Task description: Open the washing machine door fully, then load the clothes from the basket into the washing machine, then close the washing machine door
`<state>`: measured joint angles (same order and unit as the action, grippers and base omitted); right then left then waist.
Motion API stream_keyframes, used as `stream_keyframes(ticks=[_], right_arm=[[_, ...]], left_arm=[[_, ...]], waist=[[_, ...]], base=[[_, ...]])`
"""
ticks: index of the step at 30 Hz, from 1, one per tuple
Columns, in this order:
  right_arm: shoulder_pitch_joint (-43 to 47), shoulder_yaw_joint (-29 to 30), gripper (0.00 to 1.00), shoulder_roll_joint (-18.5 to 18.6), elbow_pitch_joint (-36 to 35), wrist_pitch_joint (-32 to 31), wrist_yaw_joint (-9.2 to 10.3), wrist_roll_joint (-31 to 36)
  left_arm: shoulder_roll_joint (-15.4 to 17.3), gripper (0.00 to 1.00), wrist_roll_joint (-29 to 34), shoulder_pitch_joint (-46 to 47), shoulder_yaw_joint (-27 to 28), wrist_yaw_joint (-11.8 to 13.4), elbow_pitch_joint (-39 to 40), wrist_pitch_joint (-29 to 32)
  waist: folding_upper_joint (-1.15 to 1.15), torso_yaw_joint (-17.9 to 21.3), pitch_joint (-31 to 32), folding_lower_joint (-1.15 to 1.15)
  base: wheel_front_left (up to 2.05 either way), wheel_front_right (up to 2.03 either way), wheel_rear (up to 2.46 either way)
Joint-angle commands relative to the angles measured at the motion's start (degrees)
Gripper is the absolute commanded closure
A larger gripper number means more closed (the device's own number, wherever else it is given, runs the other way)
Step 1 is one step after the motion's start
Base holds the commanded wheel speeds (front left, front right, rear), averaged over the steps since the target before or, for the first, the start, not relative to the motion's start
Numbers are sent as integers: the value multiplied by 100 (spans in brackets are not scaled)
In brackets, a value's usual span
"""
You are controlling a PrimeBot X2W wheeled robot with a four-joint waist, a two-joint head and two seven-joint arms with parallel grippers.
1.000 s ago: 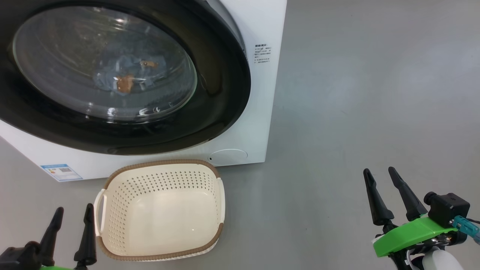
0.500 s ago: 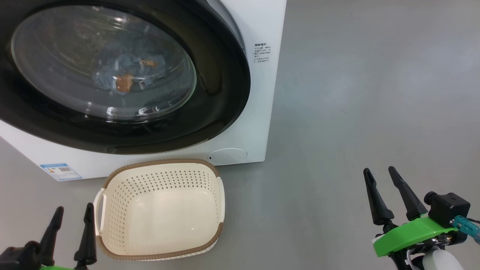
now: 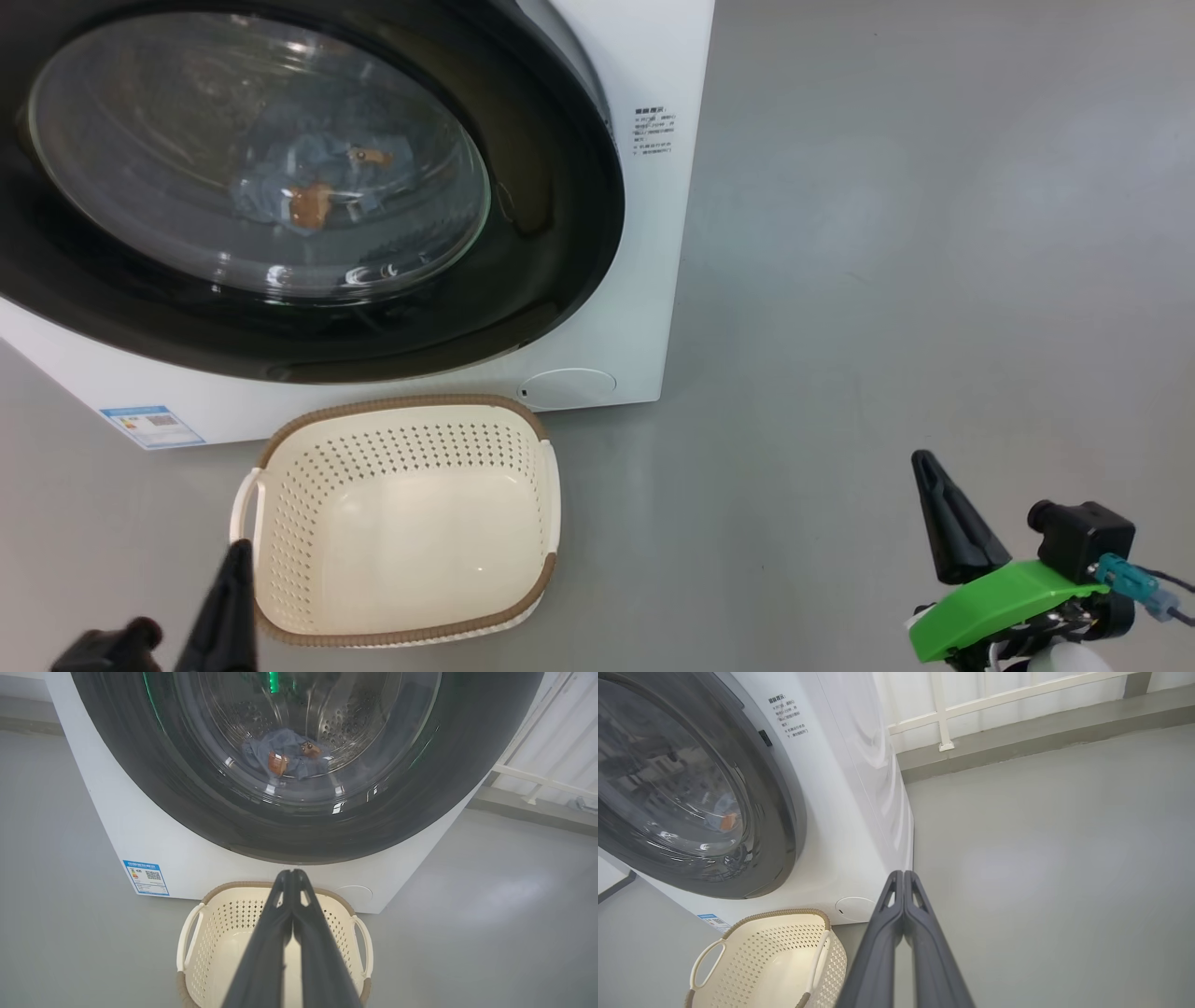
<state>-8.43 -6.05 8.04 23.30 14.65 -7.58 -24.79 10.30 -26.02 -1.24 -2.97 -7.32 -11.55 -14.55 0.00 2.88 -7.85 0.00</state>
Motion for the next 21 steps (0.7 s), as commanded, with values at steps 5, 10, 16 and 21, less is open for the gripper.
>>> stream_keyframes(ticks=[5,10,16,21], right_arm=[[23,36,100,-1,-96,-74,0,-286],[30,71,100,-10,-120,-146,1,-569],[30,114,100,-22,-153,-233,1,-906],[36,150,100,-32,-185,-307,1,-1188]], left_arm=[[11,100,-283,9,38,9,58,72],[-9,100,-559,39,59,21,47,144],[-34,100,-889,83,88,21,27,232],[-55,100,-1165,117,113,19,10,306]], waist=[[0,-11,34,7],[0,-23,66,1],[0,-37,100,0],[0,-48,132,0]], base=[[0,0,0],[0,0,0],[0,0,0],[0,0,0]])
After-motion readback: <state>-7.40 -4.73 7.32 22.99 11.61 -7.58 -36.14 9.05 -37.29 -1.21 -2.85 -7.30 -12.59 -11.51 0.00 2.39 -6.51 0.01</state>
